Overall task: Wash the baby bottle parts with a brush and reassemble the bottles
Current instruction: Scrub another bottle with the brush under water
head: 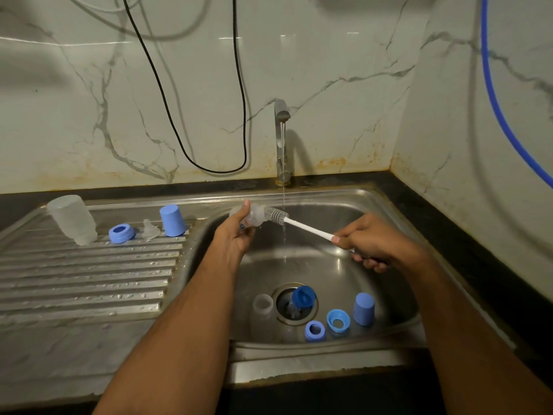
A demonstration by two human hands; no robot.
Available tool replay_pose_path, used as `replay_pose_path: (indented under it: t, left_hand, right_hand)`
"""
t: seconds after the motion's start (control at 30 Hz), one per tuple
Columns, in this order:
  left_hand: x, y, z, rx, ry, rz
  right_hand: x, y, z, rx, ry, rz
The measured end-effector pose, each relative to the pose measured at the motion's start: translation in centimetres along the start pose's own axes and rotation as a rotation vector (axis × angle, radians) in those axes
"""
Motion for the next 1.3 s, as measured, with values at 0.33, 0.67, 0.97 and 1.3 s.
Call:
replay_pose_path:
  t: [0.33, 0.67, 0.97, 1.3]
  left_hand:
    - [0.5, 0.1, -1.2, -0.084, -0.011, -0.029]
    - [1.8, 1.6, -4.1, 0.111, -0.148, -0.054]
    - [1.4, 0.1, -3.2, 0.001, -0.118, -0.028]
    - [1.5, -0.3, -3.3, 0.041, -0.196, 0.025]
  right_hand:
    - [-0.6, -1.8, -1.0, 0.068, 0.186, 0.361]
    - [-1.0, -3.1, -2.0, 0.063, 0.187, 0.542]
    - [-0.8, -1.7, -1.5, 0.265, 0.184, 0.646]
    - [-0.8, -2.8, -1.3, 0.183, 0.294, 0.659]
Point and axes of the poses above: each hand's wrist, its own z-axis away from the middle knuckle, its own y-axis out of the back of the hand, x = y × z, the point moved 2 cm from there along -z, towards the middle knuckle, and after that the axes turned 13 degrees about -x, right-handed, at the moved point
